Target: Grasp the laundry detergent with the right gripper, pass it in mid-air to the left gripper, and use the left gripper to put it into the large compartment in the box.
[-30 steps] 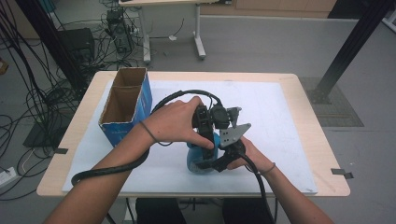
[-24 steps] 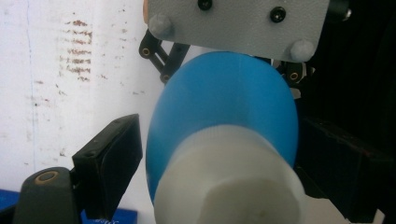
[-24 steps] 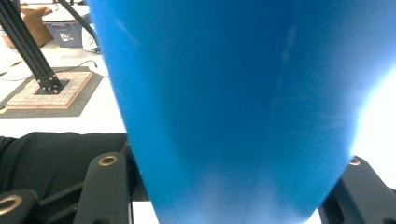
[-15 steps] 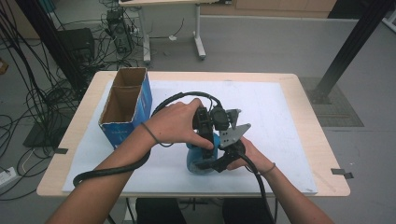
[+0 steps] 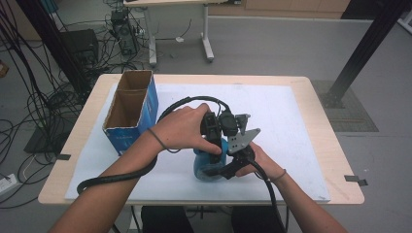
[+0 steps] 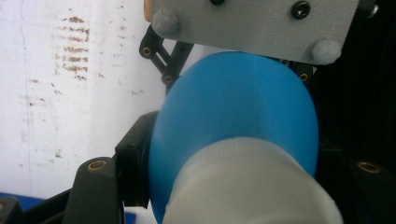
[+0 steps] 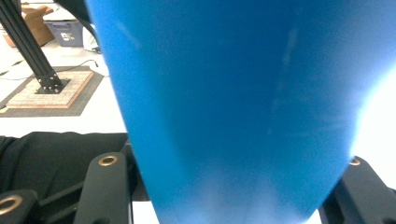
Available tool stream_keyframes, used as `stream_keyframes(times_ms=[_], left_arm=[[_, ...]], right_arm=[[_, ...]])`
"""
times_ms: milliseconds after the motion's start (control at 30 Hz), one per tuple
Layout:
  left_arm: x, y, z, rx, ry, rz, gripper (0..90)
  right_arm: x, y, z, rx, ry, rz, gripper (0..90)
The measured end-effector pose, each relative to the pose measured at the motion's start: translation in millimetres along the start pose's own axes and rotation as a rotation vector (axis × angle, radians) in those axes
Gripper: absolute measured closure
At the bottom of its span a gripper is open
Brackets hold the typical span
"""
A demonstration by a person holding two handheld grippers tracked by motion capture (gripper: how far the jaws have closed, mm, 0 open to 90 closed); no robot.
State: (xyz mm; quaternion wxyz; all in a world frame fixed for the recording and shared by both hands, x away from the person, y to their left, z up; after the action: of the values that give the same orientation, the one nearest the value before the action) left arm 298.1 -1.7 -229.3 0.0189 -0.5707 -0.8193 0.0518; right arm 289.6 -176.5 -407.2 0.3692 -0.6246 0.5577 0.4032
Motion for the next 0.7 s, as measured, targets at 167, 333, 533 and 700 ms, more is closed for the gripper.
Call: stream_keyframes(times_ms=[167,333,533,700], left_arm=[[-0.2,-0.8,0.2,-0.005,0.000,0.002,36.1],[-0.7,-1.2,-0.5,-0.009,0.001,0.004,36.3],[-1.0,-0.9,-0.3,-0.007,0.007,0.001,36.3],[-0.9,-1.1,0.3,-0.009,0.004,0.003,36.3]], right_arm=[[0.4,-0.1,0.1,-0.003,-0.004,0.004,41.8],[1.1,-0.4,0.2,-0.002,-0.008,0.002,41.8],[1.5,-0.4,0.5,-0.002,-0.009,0.005,41.8],[2.2,-0.3,0.9,-0.005,-0.010,0.006,41.8]])
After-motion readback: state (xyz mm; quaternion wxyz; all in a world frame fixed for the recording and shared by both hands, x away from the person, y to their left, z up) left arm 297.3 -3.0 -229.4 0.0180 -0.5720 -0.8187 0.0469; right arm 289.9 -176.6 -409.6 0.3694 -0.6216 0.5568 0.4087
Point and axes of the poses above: each handheld gripper's, and its own axes: z roughly forward along the jaws, x roughly out of its underside, y roughly to its left, the point moved 8 cm from there along z, roughly forward along the jaws, and after that the axes turned 9 degrees about -z, right-handed, at the moved point
